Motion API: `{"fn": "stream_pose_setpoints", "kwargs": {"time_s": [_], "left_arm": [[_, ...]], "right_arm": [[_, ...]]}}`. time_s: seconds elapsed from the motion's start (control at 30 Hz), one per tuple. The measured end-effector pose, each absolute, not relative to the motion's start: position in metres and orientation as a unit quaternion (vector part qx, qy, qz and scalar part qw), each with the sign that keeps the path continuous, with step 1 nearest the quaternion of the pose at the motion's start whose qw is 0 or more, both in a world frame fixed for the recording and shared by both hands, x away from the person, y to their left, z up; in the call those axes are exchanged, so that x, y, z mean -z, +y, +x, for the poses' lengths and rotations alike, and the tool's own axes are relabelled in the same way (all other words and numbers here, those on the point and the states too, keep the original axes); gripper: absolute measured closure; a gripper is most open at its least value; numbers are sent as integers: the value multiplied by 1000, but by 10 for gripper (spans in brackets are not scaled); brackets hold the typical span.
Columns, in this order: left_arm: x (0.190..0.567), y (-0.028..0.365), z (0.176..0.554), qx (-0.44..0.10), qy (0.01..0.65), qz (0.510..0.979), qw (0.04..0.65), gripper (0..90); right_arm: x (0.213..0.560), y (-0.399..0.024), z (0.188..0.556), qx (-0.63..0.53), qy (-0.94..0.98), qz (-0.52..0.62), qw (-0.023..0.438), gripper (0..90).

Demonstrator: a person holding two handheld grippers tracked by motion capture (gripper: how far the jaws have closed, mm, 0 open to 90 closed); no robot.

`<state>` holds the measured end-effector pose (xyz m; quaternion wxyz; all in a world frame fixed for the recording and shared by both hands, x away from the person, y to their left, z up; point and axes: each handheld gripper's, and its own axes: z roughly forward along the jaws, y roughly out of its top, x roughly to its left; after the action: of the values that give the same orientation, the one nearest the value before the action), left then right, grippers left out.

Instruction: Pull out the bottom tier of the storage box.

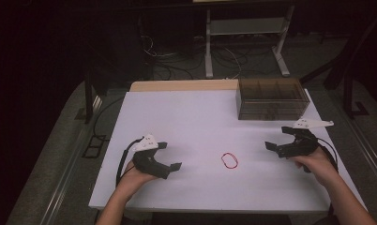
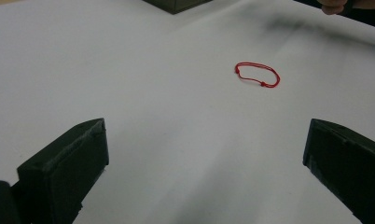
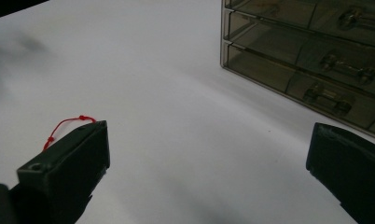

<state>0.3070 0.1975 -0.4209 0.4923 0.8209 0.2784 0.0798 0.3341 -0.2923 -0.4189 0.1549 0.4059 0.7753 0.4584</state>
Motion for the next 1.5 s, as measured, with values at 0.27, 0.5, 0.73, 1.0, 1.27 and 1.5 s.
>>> {"fn": "stream_pose_setpoints", "kwargs": {"time_s": [0.27,0.5,0.73,1.0,1.27,1.5], "left_arm": [[421,198,307,-81,279,820,493,0],[421,198,307,-79,280,820,493,0],[421,197,307,-78,279,820,494,0],[420,197,307,-77,279,819,495,0],[421,197,307,-76,278,820,494,0],[421,197,307,-76,280,819,494,0]], "right_arm": [[420,-296,339,-460,768,417,157,0],[418,-296,341,-457,768,420,159,0],[418,-297,342,-455,766,425,159,0],[417,-295,347,-444,770,427,165,0],[416,-295,352,-445,766,430,173,3],[416,-294,359,-444,766,431,178,4]]}}
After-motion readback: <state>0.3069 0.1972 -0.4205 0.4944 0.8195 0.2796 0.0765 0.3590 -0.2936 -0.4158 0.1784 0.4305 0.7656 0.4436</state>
